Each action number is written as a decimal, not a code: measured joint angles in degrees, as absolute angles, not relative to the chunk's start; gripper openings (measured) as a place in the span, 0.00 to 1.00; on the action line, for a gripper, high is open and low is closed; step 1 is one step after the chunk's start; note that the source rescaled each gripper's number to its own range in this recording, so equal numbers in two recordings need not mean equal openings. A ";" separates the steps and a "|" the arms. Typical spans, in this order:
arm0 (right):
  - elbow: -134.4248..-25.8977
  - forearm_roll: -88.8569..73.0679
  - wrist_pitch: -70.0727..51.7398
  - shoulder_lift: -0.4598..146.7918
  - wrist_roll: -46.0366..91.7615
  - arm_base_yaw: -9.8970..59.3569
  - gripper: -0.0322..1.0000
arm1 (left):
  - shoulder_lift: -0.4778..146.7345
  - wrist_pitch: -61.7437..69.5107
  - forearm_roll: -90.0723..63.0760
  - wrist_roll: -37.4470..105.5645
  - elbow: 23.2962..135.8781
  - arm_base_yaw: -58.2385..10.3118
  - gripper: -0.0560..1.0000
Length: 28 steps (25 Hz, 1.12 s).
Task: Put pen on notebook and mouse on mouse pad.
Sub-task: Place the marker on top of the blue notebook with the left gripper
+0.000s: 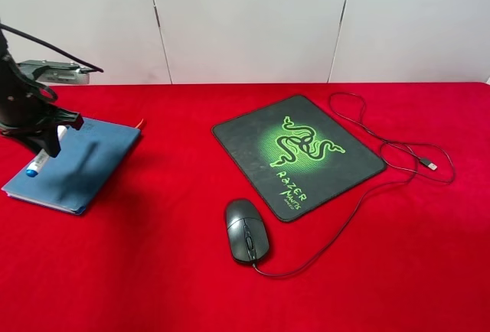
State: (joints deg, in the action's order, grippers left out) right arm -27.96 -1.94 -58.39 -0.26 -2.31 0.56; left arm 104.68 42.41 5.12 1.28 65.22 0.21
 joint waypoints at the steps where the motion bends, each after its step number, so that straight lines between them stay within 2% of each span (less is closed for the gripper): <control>1: -27.96 -1.94 -58.39 -0.26 -2.31 0.56 1.00 | 105.57 42.30 5.12 1.34 65.78 0.21 0.06; 8: -27.96 -1.94 -58.39 -0.26 -2.31 0.56 1.00 | 109.06 40.51 5.90 1.51 66.24 0.21 0.07; 16: -27.96 -1.94 -58.39 -0.26 -2.31 0.56 1.00 | 111.37 39.70 6.22 1.56 66.24 0.21 0.13; 18: -27.96 -1.94 -58.39 -0.26 -2.31 0.56 1.00 | 111.45 39.49 6.26 1.56 66.24 0.21 0.17; 20: -27.96 -1.94 -58.39 -0.26 -2.31 0.56 1.00 | 111.51 39.32 6.26 1.56 66.24 0.21 0.24; 23: -27.96 -1.94 -58.39 -0.26 -2.31 0.56 1.00 | 111.51 39.26 6.26 1.56 66.24 0.21 0.42; 26: -27.96 -1.94 -58.39 -0.26 -2.31 0.56 1.00 | 111.56 39.26 6.26 1.56 66.24 0.21 0.64; 28: -27.96 -1.94 -58.39 -0.26 -2.31 0.56 1.00 | 111.56 39.37 6.26 1.56 66.24 0.21 0.83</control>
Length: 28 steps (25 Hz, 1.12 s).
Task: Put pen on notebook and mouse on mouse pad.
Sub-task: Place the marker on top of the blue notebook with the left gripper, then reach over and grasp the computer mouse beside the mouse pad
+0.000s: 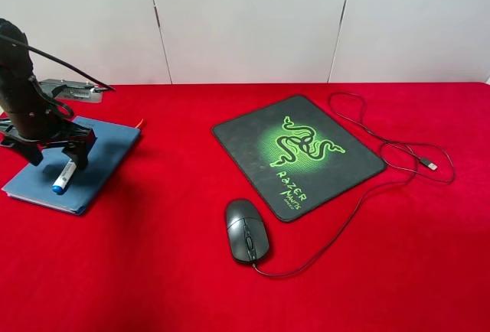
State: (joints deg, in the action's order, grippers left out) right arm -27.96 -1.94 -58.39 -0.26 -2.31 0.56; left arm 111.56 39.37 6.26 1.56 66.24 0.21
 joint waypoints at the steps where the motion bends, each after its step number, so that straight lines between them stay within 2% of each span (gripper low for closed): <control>1: -27.96 -1.94 -58.39 -0.26 -2.31 0.56 1.00 | 111.56 39.44 6.26 1.56 66.24 0.21 0.89; 4: -27.96 -1.94 -58.39 -0.26 -2.31 0.56 1.00 | 111.56 40.89 6.26 1.56 67.24 0.21 0.97; 7: -27.96 -1.94 -58.39 -0.26 -2.31 0.56 1.00 | 111.56 44.75 6.15 1.56 70.03 0.21 0.99; 16: -27.96 -1.94 -58.39 -0.26 -2.31 0.56 1.00 | 110.56 60.91 3.02 1.56 78.80 0.21 1.00; 28: -27.96 -1.94 -58.39 -0.26 -2.31 0.56 1.00 | 92.85 66.40 1.96 1.56 79.17 0.09 1.00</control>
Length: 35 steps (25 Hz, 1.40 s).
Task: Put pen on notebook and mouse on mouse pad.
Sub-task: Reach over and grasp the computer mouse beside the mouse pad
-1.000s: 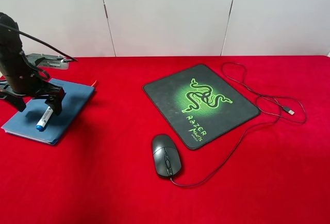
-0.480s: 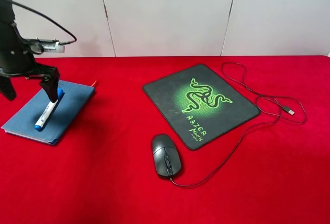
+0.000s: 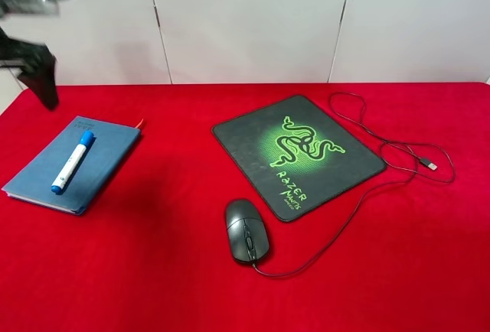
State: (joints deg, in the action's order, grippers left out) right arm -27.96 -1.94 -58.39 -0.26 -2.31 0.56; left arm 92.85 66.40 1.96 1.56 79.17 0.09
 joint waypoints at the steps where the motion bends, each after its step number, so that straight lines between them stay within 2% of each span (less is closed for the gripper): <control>1: -27.96 -1.94 -58.39 -0.26 -2.31 0.56 1.00 | 91.30 66.40 1.96 1.56 79.17 0.09 1.00; 9: -27.96 -1.94 -58.39 -0.26 -2.31 0.56 1.00 | 73.96 66.58 1.96 1.56 73.82 0.09 1.00; 35: -27.96 -1.94 -58.39 -0.26 -2.31 0.56 1.00 | 19.61 66.76 -3.89 4.98 39.63 0.09 1.00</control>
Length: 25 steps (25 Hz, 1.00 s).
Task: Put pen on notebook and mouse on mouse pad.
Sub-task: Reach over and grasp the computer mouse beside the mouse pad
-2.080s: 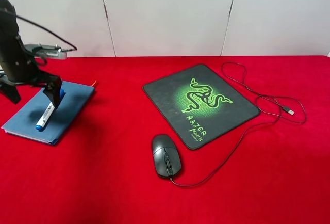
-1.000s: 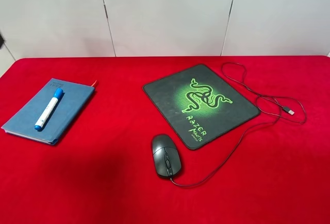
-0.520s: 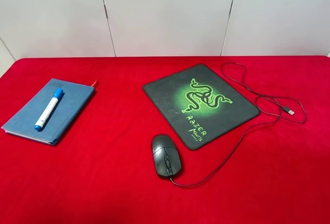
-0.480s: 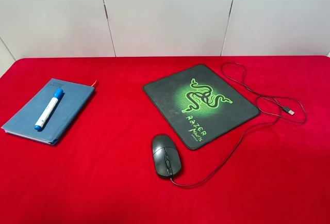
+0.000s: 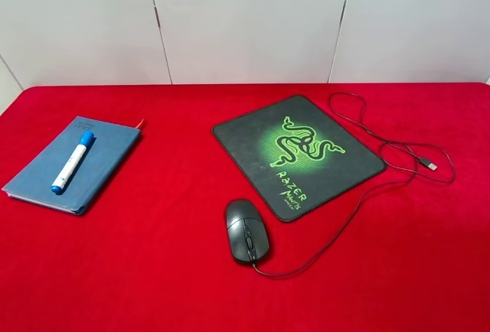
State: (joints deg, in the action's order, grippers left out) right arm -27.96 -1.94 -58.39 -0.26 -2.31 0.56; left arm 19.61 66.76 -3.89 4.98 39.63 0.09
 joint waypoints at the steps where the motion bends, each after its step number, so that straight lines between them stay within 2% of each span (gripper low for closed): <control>1: -27.96 -1.94 -58.39 -0.26 -2.31 0.56 1.00 | 17.70 66.63 -4.00 4.98 38.39 0.09 1.00; 12: -27.96 -1.94 -58.39 -0.26 -2.31 0.56 1.00 | 0.26 59.90 -3.82 6.62 28.35 0.09 1.00; 25: -27.96 -1.94 -58.39 -0.26 -2.31 0.56 1.00 | -0.10 60.02 -3.82 7.57 28.21 0.09 1.00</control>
State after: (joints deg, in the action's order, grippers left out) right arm -27.96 -1.94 -58.39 -0.26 -2.31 0.56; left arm -0.10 60.02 -3.82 7.57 28.21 0.09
